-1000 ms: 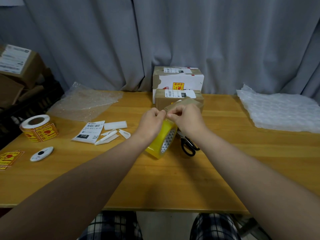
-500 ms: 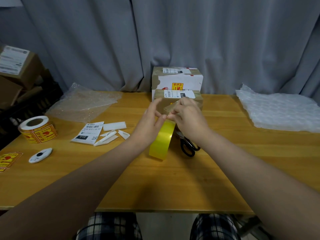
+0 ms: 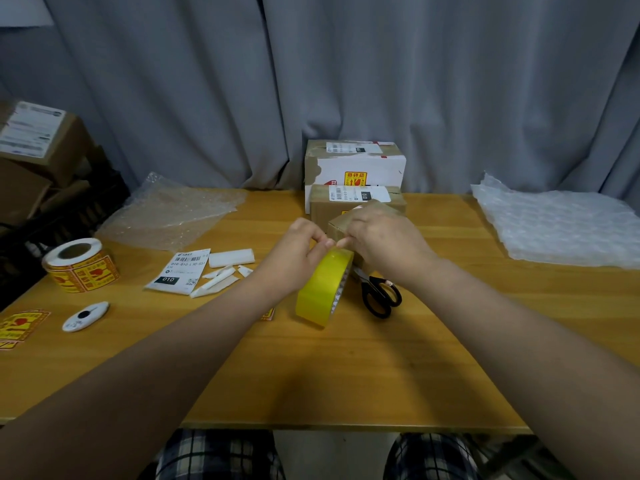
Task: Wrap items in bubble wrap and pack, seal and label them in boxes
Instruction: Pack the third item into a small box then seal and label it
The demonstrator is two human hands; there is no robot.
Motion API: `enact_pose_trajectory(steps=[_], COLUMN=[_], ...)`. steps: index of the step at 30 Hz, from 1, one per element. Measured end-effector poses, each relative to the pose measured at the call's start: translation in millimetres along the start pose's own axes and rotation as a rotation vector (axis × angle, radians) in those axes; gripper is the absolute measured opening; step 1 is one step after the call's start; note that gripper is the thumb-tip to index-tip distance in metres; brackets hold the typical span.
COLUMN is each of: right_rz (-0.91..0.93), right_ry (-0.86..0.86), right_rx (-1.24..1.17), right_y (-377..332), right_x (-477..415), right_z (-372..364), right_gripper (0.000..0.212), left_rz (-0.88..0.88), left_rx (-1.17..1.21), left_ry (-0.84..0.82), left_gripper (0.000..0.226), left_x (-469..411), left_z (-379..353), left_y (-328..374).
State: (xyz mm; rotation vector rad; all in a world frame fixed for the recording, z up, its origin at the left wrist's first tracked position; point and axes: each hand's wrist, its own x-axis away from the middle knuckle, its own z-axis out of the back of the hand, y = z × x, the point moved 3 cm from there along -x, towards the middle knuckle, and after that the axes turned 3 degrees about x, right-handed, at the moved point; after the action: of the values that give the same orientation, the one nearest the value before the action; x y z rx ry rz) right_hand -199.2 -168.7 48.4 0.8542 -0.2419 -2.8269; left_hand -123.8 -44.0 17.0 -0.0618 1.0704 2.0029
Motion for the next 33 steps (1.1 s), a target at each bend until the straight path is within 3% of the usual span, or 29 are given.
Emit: enact_pose_trajectory(steps=[3,5,7,9,12,15,18,21,23,26,30,33], right_rz=[-0.261,-0.542,-0.856,-1.051,-1.114,-1.043,-0.969,-0.947,-0.91,-0.86,-0.842,-0.829], right_ry=[-0.216,-0.221,-0.174,-0.263,-0.404,-0.144,0.113,0.153,-0.009,-0.38,-0.585,-0.626], right_rx=[-0.069,-0.444,-0.909,-1.284,-1.52,-1.707,-1.547,-1.151,-0.742,-0.192,-0.064,-0.024], right_y=[0.2,1.0,-0.6,-8.1,-20.8,-8.9,19.8,50.0,65.6,82.3,95.0,97.3], right_x=[5.4,11.1,18.4,25.6,28.9,25.7,34.0,54.2,68.2,87.8,106.8,108.0], right_z=[-4.3,-7.2,-7.5,-10.7,-7.8,7.3,34.3,38.6,23.8,-8.7,-43.0,-49.9], right_gripper=[0.035,0.042,0.041,0.044,0.039,0.045,0.055,0.059,0.07,0.076,0.072,0.061], left_rz=[0.089,0.182,0.254,0.181,-0.053,-0.131,-0.219,-0.224,-0.163,-0.052,0.019,0.039], left_rx=[0.077,0.192,0.364,0.386,0.202,0.389,0.394,0.168,0.028,-0.206,-0.481,-0.543], left_ry=[0.029,0.035,0.029,0.014,0.003,0.077,0.195,0.175,0.068,-0.099,-0.268,-0.38], left_gripper=[0.011,0.01,0.026,0.043,0.052,0.044,0.017,0.008,0.008,0.03,0.054,0.058], left_x=[4.0,9.3,16.3,24.6,34.2,33.6,21.5,3.6,-9.0,-28.3,-52.6,-66.6], left_z=[0.1,0.4,1.6,1.1,-7.1,1.8,21.2,20.5,7.5,-16.9,-32.9,-33.9], left_y=[-1.7,-5.4,-4.4,7.7,34.6,57.7,74.4,67.4,50.1,24.7,14.0,3.5])
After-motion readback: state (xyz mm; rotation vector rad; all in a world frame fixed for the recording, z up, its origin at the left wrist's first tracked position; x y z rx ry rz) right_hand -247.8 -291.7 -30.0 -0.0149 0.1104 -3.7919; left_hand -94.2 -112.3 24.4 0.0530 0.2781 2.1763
